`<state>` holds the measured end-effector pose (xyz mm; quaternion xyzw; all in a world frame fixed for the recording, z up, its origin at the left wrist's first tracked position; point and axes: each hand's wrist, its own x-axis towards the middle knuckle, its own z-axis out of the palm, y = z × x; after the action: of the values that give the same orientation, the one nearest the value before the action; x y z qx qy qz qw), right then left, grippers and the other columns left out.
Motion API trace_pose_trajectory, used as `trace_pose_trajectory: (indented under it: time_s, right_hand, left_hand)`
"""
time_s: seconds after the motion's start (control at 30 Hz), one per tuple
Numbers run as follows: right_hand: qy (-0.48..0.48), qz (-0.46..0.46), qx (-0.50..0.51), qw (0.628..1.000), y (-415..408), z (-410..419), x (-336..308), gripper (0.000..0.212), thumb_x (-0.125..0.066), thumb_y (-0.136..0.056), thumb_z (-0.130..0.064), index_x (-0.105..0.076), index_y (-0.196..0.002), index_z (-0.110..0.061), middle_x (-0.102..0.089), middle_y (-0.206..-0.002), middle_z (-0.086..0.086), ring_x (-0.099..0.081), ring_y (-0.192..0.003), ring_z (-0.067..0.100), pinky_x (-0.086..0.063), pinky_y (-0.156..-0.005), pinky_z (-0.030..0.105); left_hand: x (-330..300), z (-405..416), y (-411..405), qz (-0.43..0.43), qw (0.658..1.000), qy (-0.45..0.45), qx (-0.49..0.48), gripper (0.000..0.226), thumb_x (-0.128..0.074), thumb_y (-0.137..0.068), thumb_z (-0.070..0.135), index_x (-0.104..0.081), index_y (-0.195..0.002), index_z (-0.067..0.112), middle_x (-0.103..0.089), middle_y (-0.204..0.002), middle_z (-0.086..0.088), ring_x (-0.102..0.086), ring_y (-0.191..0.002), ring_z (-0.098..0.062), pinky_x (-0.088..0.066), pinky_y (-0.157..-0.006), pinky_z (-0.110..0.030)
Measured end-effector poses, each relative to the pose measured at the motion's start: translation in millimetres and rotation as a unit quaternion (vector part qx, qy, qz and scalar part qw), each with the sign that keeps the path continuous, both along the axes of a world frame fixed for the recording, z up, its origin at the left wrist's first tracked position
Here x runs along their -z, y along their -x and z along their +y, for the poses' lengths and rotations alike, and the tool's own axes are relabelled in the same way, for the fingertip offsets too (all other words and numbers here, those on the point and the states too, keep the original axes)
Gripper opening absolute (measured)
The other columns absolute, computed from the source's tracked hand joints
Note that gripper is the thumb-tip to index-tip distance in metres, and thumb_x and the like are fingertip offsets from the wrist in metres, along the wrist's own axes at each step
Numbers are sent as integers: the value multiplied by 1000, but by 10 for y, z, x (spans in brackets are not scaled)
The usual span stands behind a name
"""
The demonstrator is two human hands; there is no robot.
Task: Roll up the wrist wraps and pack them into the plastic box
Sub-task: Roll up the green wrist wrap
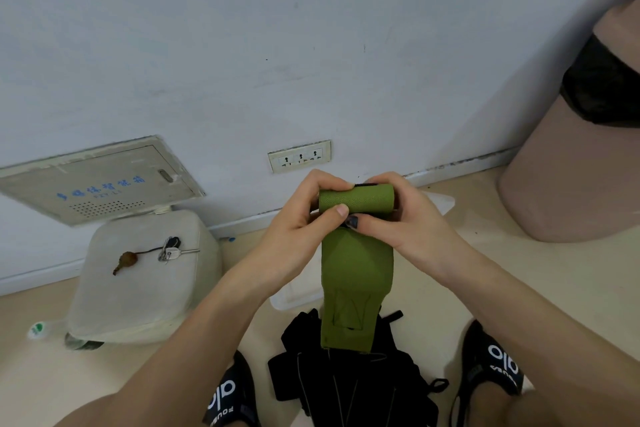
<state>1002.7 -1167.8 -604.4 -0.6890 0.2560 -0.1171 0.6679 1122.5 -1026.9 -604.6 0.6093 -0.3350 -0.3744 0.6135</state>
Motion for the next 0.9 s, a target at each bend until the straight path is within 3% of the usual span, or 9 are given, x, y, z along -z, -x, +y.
trace_pose_trajectory:
  time_s: [0.13, 0.3, 0.47, 0.57, 0.7, 0.8, 0.9]
  right_hand:
    - [64, 13, -16, 998, 30, -16, -17, 48, -81, -88, -18, -54, -124, -35, -68, -106, -2, -73, -94, 18, -63, -84, 42]
    - [19, 9, -15, 1000, 21, -21, -47, 45, -80, -88, -14, -59, -125, -27, -69, -108, -4, -73, -94, 11, -60, -80, 26]
    - [-53, 29, -31, 998, 20, -53, -103, 37, -71, -89, -46, -64, -124, -36, -75, -114, -2, -73, -107, 15, -59, -93, 37]
    - [-119, 24, -12, 993, 9, -36, -137, 27, -57, -102, -42, -70, -119, -26, -77, -112, 2, -74, -98, 19, -59, -90, 41]
    - [-108, -1, 8, 994, -11, -14, -106, 16, -62, -103, -29, -70, -113, -20, -75, -100, 10, -72, -89, 19, -57, -80, 38]
    - [-97, -28, 13, 995, -14, -19, -93, 13, -64, -101, -19, -69, -114, -21, -74, -105, 18, -71, -91, 23, -57, -82, 40]
    - [-75, -49, 0, 996, -4, -28, -73, 18, -66, -100, -15, -69, -115, -23, -69, -111, 27, -70, -97, 31, -58, -91, 50]
  left_hand:
    - [-5, 4, -13, 23, 1000, 12, 1, 24, -59, -93, 15, -67, -101, 36, -70, -103, 6, -65, -96, -18, -54, -87, -38]
    - [-31, 5, -30, 34, 999, 19, -7, 26, -60, -89, 11, -69, -95, 35, -71, -101, 8, -66, -93, -15, -54, -81, -30]
    - [-42, 28, -56, 32, 999, 27, -10, 24, -61, -88, 8, -68, -93, 31, -70, -97, 6, -65, -89, -16, -54, -79, -28]
    - [-38, 22, -71, 20, 999, 28, -11, 27, -61, -87, 9, -69, -90, 35, -69, -93, 9, -64, -89, -15, -54, -80, -29]
    - [-28, 10, -71, 11, 1000, 28, -7, 30, -59, -88, 8, -67, -94, 37, -69, -93, 10, -62, -93, -12, -53, -83, -27]
    - [-7, 7, -75, -7, 1000, 10, 12, 33, -54, -91, 9, -59, -110, 36, -64, -100, 8, -59, -95, -12, -50, -86, -30]
    - [36, -19, -86, -1, 999, -32, 4, 42, -55, -88, 18, -52, -121, 45, -64, -105, 13, -60, -102, -13, -50, -96, -42]
